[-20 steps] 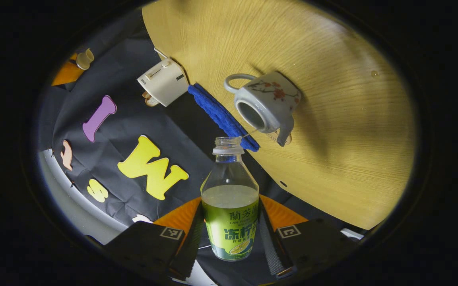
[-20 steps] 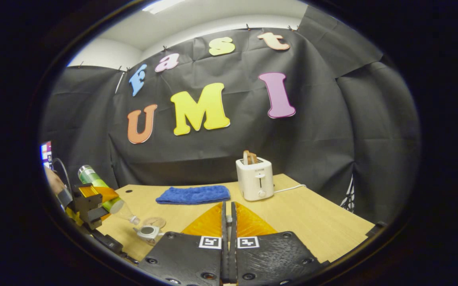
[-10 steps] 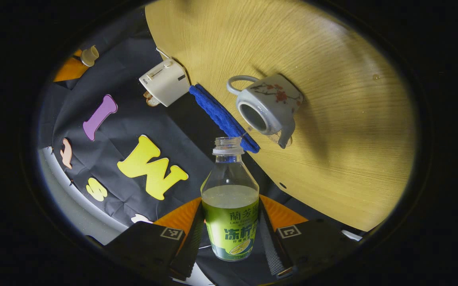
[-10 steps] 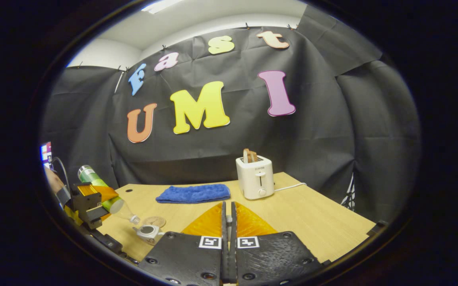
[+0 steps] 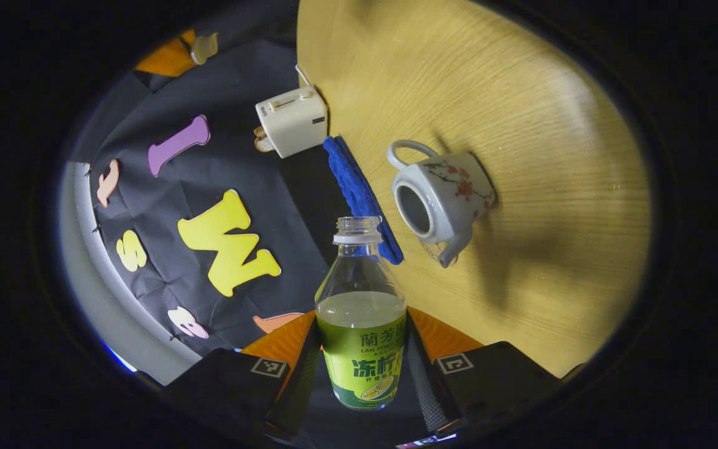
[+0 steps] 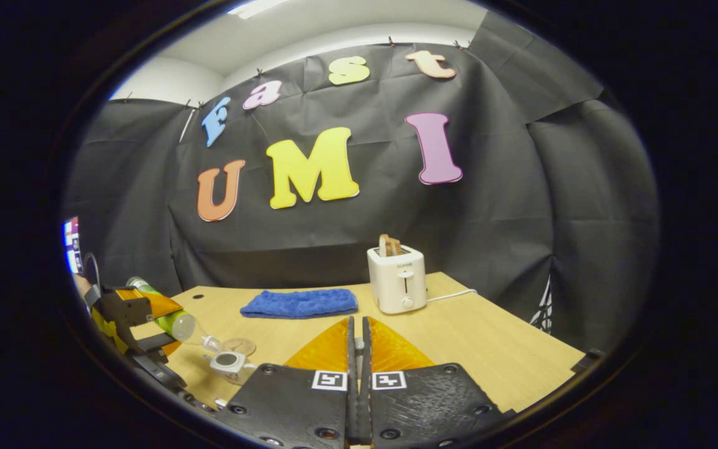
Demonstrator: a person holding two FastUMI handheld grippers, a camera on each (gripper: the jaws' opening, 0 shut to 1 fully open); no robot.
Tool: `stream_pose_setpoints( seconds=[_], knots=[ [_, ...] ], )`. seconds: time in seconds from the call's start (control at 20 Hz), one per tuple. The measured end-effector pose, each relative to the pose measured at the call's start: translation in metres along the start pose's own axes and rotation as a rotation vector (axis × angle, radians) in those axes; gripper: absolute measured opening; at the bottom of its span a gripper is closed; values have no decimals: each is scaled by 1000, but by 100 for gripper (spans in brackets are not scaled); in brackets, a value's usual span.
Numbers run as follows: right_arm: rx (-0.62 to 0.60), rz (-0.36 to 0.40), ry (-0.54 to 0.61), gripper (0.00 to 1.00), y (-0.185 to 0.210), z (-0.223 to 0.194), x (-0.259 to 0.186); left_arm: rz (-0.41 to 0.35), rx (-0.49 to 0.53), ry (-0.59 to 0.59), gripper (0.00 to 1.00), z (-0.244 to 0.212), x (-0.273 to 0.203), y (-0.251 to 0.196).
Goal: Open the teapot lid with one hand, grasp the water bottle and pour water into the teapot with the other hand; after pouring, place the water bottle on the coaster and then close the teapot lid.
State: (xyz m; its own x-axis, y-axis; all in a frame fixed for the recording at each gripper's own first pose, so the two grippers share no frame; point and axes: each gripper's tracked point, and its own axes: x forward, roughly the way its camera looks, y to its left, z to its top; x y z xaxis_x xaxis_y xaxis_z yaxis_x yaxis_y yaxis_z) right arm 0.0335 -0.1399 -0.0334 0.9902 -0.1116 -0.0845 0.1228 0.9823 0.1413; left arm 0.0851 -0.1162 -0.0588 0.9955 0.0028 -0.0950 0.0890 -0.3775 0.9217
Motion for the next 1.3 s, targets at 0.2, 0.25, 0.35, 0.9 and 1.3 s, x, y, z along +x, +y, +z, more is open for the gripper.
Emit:
stream_pose_setpoints(
  seconds=[0.2, 0.25, 0.35, 0.9, 1.3],
  knots=[
    [-6, -14, 3, 0, -3, -2, 1, 4, -221, -22, 72, -9, 5, -5],
    [-8, -17, 5, 0, -4, -4, 1, 11, -277, -26, 72, -12, 6, -3],
    [-14, -21, 4, 0, -4, -3, 2, 45, -385, -57, 72, -15, 11, 6],
    [-27, -32, 20, 0, -7, -11, 9, -10, -1380, -346, 74, -8, 37, 38],
    [-26, -29, 63, 0, -6, -28, 19, 15, -1937, -472, 75, -15, 68, 79]
  ],
)
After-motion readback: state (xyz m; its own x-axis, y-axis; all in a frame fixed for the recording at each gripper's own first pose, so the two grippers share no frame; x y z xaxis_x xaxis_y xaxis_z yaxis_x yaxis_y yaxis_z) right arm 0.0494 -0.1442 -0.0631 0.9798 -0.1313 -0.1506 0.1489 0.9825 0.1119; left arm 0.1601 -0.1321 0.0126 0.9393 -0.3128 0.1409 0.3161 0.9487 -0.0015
